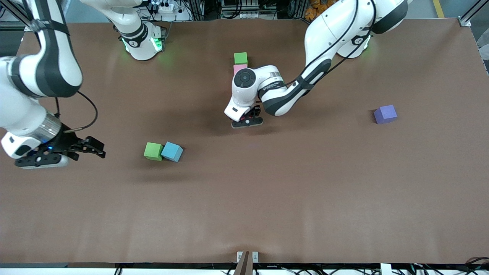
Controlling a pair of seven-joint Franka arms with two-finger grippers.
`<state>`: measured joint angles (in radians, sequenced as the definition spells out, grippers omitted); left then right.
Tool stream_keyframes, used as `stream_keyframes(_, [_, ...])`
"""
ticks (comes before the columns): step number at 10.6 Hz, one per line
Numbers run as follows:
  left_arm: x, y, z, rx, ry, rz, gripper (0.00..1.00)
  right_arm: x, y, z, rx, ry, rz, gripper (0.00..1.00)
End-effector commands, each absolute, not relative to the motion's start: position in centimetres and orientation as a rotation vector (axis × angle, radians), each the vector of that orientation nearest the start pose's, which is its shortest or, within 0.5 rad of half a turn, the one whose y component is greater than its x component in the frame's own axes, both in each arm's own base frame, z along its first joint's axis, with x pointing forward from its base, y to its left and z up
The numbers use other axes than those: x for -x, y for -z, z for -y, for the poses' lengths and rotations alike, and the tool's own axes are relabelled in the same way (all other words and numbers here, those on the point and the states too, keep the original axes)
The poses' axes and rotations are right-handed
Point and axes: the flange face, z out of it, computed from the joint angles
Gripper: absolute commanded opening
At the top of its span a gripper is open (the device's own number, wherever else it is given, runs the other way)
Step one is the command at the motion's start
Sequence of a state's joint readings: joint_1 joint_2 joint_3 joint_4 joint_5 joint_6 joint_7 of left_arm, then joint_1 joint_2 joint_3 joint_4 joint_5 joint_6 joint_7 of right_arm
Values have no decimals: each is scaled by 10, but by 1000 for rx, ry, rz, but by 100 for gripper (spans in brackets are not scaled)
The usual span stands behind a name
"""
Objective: Arrange blocks into number 1
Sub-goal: 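Carry the magenta cube mid-table while the right gripper withdraws to rest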
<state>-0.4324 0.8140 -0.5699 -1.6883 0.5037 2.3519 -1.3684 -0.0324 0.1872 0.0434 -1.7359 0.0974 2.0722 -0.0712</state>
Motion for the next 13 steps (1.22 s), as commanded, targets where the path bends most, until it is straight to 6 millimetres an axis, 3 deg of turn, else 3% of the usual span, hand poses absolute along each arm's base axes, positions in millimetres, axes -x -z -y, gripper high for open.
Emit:
stream_keyframes(1, [-398, -162, 553, 3126, -20, 189, 0, -622, -526, 3, 3055, 257, 59, 100])
stream_keyframes(4, [-387, -156, 557, 3099, -40, 165, 0, -615, -550, 13, 3056, 286, 36, 100])
stream_keyframes(9, [-371, -160, 563, 3074, -56, 87, 0, -606, -564, 6, 3054, 280, 39, 100])
stream_keyframes(13, [-357, -161, 569, 3063, -76, 42, 0, -597, -577, 24, 3058, 197, -93, 100])
